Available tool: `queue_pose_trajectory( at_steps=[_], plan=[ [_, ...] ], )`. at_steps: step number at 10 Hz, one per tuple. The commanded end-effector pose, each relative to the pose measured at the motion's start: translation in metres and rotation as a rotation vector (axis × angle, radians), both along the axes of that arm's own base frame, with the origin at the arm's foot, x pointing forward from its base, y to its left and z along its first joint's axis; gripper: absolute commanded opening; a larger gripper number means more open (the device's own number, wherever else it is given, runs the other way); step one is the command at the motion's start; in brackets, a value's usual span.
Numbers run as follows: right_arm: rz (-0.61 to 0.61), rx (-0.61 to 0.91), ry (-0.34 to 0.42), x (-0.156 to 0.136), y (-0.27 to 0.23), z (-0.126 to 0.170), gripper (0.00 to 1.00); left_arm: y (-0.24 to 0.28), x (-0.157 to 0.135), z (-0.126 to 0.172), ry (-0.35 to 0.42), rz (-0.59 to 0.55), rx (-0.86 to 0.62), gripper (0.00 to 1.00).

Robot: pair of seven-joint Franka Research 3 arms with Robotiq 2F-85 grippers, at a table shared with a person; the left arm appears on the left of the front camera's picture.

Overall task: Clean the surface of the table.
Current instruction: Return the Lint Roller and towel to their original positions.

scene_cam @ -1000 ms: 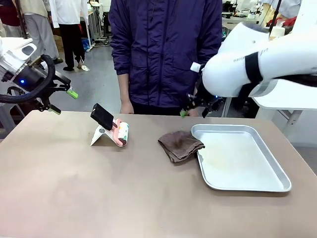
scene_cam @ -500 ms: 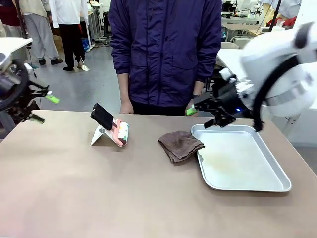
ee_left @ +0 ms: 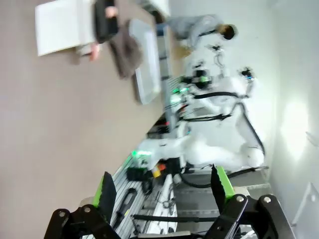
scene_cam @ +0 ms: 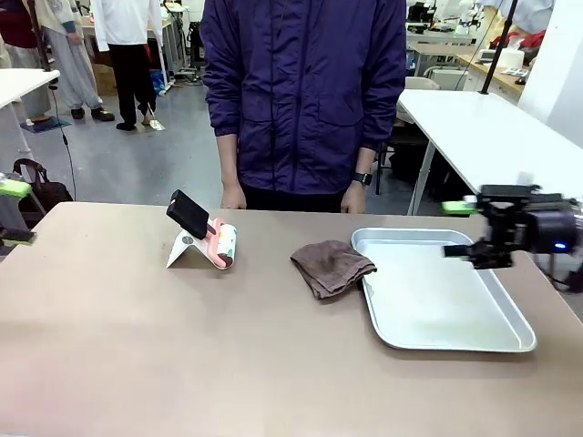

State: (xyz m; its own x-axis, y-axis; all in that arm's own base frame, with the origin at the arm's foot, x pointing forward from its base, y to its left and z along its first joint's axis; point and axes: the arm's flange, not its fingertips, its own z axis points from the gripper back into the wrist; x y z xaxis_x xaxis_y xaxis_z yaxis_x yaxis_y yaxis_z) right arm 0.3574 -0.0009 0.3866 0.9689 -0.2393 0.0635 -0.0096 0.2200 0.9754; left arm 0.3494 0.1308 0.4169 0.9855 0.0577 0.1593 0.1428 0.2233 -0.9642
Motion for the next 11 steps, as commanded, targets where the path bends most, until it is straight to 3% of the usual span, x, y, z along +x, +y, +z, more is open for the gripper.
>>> queue_pose_trajectory(
  at_steps=[1, 3, 4, 11],
  plan=[
    [-0.092, 0.086, -0.034, -0.062, -0.056, -0.04, 1.0, 0.015, -0.014, -0.006, -0.08, 0.028, -0.119, 1.0],
    [-0.15, 0.071, -0.013, -0.056, -0.076, -0.064, 1.0, 0.007, -0.011, -0.003, -0.084, -0.014, -0.128, 1.0],
    [-0.112, 0.086, -0.001, -0.018, -0.078, -0.026, 1.0, 0.017, -0.02, -0.001, -0.062, 0.019, -0.104, 1.0],
    [-0.112, 0.086, -0.001, -0.018, -0.078, -0.026, 1.0, 0.017, -0.02, -0.001, -0.062, 0.019, -0.104, 1.0]
  ],
)
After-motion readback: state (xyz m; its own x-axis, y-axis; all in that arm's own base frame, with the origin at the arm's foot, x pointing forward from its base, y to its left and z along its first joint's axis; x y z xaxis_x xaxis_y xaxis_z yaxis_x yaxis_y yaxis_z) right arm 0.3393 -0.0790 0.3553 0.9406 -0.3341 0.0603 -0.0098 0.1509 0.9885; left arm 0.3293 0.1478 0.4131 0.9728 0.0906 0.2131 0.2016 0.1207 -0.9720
